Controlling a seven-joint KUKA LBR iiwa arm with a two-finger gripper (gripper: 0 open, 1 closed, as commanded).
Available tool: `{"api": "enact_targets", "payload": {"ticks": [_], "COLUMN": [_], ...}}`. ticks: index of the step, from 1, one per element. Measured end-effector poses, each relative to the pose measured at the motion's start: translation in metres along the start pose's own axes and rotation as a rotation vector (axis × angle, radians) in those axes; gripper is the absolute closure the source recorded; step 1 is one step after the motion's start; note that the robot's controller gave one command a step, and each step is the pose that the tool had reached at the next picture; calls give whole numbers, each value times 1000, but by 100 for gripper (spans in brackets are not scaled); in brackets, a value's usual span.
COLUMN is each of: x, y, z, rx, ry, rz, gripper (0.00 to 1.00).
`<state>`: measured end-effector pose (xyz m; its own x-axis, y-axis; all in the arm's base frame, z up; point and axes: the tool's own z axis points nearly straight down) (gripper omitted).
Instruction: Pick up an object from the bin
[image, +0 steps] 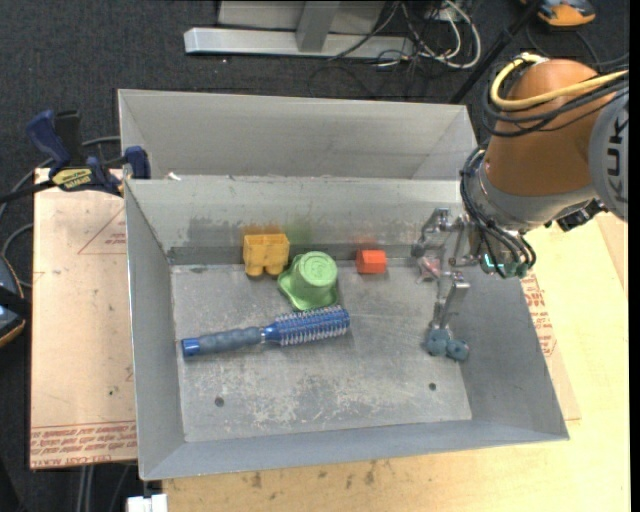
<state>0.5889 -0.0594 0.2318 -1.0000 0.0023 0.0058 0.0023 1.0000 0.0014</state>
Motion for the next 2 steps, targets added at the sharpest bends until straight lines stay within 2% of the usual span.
{"api": "enact_targets", "payload": {"ticks": [1,2], "x": [11,-37], "y": [9,77], "z": [17,122], "rx": [0,-2], "ry": [-5,-3], "rz": [-18,169], "gripper": [0,0]}}
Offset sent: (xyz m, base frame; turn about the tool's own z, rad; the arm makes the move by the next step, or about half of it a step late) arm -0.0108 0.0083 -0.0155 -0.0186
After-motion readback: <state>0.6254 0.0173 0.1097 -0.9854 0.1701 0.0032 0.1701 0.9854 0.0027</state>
